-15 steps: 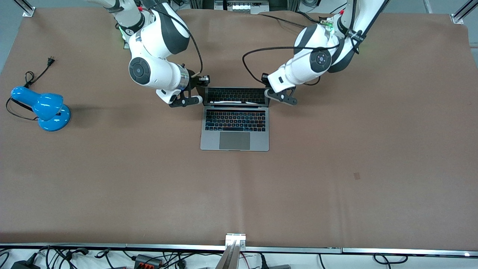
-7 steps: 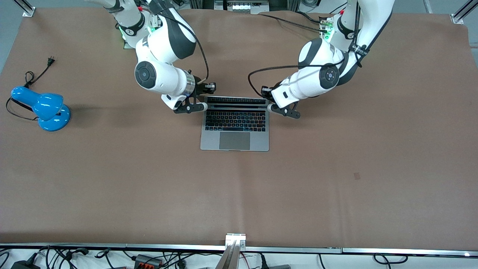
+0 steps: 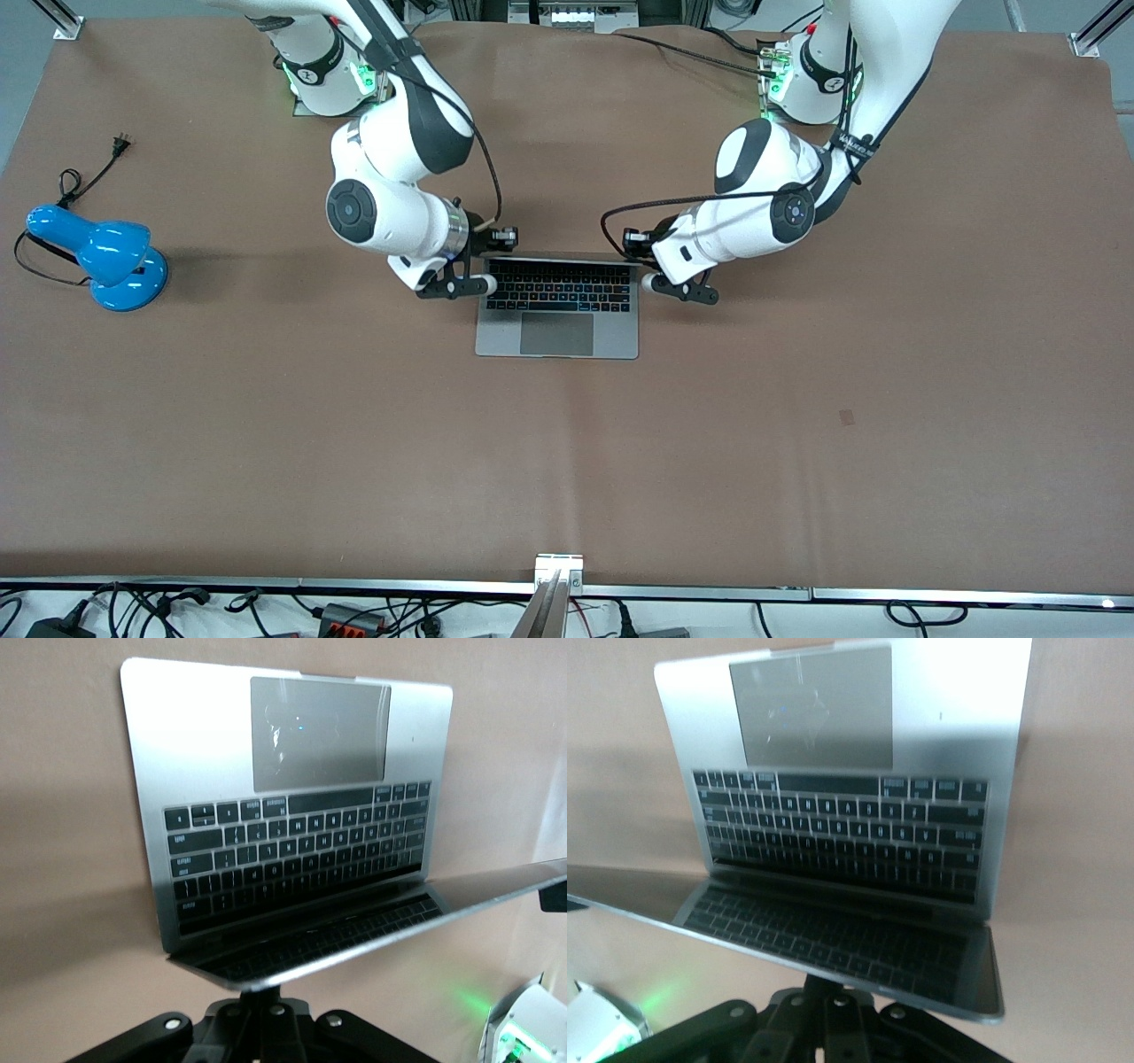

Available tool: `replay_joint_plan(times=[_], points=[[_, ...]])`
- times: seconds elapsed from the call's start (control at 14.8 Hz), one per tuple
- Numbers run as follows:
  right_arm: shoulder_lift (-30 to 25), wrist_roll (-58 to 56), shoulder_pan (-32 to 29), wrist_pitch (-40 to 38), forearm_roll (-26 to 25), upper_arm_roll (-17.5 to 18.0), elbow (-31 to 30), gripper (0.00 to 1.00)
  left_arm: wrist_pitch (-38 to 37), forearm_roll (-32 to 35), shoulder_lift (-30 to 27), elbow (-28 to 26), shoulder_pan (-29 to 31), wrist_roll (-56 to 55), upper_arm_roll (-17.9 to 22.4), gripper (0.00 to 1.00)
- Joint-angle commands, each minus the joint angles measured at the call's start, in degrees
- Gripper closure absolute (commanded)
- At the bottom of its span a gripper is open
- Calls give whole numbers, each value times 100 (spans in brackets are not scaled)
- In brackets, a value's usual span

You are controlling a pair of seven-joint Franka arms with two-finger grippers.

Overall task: Close laptop with both arms from behind
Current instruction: 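Lower both grippers behind the screen and push it toward the keyboard, then press the lid down with both grippers until it shuts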

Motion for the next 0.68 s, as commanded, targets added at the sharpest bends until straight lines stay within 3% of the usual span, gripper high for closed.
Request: replay_joint_plan(times=[0.0,0.61], points=[[328,82,-7,160,-103,-31,324,100,336,-41,339,169,-17,62,23,100],[1215,635,37,644,-1096,-31,868,100,610,372,726,371,-78,80,199,100]])
